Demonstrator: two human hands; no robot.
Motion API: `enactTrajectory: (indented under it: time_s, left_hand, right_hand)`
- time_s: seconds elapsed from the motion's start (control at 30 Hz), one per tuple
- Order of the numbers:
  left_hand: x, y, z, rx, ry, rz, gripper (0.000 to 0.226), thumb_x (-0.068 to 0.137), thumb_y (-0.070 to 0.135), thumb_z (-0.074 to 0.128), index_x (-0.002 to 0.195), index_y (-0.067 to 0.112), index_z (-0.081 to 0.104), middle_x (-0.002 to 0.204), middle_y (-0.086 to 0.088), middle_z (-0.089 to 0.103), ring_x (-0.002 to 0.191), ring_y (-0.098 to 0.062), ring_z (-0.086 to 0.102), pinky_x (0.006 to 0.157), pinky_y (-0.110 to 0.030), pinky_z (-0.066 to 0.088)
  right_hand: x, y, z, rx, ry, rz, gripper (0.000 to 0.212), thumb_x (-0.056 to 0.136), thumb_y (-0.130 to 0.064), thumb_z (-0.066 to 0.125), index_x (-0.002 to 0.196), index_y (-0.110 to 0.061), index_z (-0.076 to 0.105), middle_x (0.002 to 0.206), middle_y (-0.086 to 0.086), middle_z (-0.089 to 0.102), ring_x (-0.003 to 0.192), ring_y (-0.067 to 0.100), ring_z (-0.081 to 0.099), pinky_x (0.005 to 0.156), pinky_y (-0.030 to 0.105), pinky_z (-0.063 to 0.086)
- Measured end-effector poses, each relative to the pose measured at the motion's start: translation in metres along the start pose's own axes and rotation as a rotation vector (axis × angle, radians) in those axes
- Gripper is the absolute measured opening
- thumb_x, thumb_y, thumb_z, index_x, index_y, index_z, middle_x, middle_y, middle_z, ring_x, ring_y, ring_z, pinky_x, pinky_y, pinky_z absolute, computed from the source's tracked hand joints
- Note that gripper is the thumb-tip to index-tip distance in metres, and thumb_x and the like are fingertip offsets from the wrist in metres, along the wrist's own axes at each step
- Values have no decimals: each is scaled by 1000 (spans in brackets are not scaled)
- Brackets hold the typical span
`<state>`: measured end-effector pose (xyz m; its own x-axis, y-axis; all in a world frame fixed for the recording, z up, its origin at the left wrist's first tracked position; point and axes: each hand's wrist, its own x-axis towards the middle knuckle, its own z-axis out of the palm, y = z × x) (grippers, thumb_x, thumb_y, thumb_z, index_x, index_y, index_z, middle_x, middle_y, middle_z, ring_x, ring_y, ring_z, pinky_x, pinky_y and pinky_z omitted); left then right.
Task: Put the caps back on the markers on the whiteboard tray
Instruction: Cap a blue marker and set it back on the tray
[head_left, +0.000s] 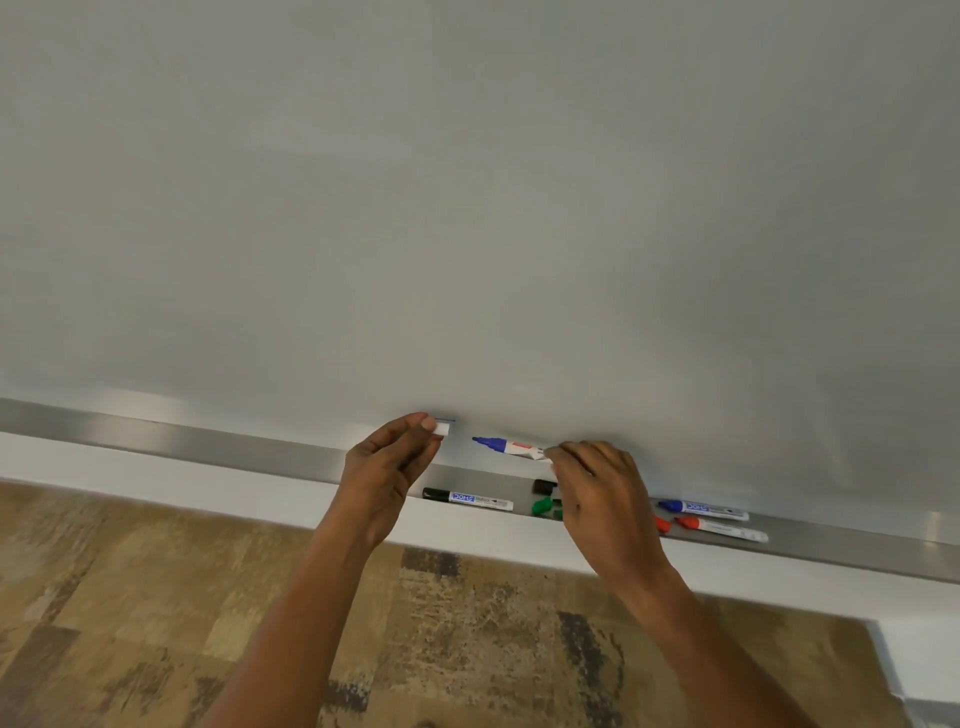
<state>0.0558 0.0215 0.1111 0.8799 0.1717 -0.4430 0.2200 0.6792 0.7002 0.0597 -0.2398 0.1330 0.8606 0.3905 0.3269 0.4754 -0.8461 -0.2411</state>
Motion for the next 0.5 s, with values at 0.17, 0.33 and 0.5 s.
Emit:
enactTrajectory:
  time_s: [0.17, 0.33, 0.5]
  left_hand:
    - [-27, 12, 24, -44, -26, 45, 36, 72, 9, 85, 107, 3, 76, 102, -13, 78, 98, -23, 76, 82, -25, 60]
    - [-56, 26, 53, -9, -66, 99, 38, 68, 15, 89, 103, 6, 78, 104, -15, 78, 97, -24, 76, 81, -26, 61]
    - [-81, 35, 76, -1, -94, 176, 33, 70, 15, 87, 99, 3, 80, 105, -17, 78, 99, -25, 76, 81, -26, 61]
  right_hand:
    - [-13, -5, -44, 52, 38, 62, 45, 70, 1, 85, 112, -4, 72, 109, 15, 73, 99, 33, 70, 83, 44, 61]
    - [-14, -6, -84, 209, 82, 55, 37, 88, -3, 67, 124, -9, 66, 121, 8, 65, 98, 22, 66, 83, 32, 61]
    - [-12, -8, -121, 272, 187, 8, 34, 89, -5, 66, 122, -11, 68, 116, 5, 65, 93, 13, 63, 80, 15, 53]
